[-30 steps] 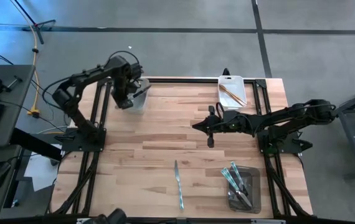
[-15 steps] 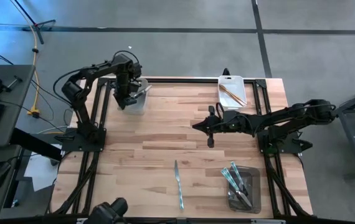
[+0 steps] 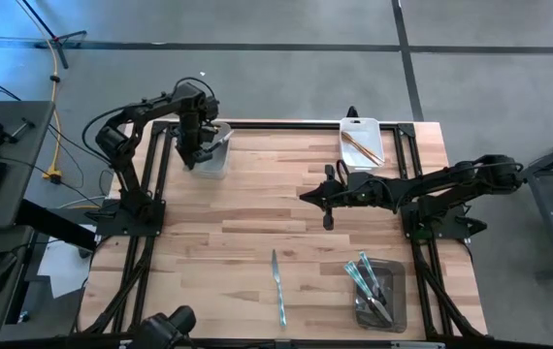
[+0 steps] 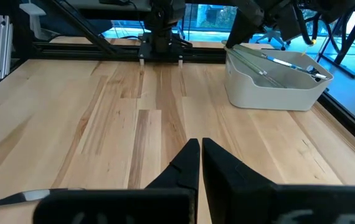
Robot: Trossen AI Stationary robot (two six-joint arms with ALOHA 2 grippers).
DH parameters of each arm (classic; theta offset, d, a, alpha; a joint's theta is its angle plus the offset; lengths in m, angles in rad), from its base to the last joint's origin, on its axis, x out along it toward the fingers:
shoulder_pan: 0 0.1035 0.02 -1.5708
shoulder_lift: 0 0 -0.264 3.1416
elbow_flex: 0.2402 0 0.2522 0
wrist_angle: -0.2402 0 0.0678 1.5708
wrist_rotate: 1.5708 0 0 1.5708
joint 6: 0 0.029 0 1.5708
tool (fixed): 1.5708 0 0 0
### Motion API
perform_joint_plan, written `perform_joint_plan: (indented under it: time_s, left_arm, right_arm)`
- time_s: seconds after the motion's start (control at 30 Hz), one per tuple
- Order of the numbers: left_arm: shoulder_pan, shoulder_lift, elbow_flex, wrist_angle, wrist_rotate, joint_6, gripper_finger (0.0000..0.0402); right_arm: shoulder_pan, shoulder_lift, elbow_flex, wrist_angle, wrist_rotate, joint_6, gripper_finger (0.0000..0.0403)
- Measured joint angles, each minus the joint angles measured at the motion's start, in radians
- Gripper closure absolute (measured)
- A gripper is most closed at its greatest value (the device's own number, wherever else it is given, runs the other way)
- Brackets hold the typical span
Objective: Sort silverware by color (type)
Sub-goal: Put the green knife into the gray bin
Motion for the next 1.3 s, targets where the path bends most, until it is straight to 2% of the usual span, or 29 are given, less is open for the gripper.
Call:
perform_joint_plan:
  time_s: [0.33, 0.7, 0.83, 1.03, 1.3]
  left_arm:
    - [-0.003, -0.061, 0.07, 0.001, 0.0, -0.04, 0.0345]
    - [0.0, -0.112, 0.025, 0.0, 0.054, -0.113, 0.0345]
    - [0.0, -0.183, -0.027, 0.002, 0.054, -0.115, 0.0345]
    - [0.0, -0.304, -0.175, -0.002, 0.049, -0.083, 0.0345]
    - [0.0, -0.271, -0.197, 0.001, 0.045, -0.08, 0.0345]
  right_arm:
    - [0.0, 0.0, 0.0, 0.0, 0.0, 0.002, 0.0401]
    - [0.0, 0.0, 0.0, -0.008, -0.001, 0.0, 0.0401]
    - [0.0, 0.0, 0.0, -0.009, -0.001, 0.0, 0.0401]
    - [0.0, 0.0, 0.0, -0.002, -0.001, -0.018, 0.0401]
    - [0.0, 0.0, 0.0, 0.016, -0.001, -0.016, 0.0401]
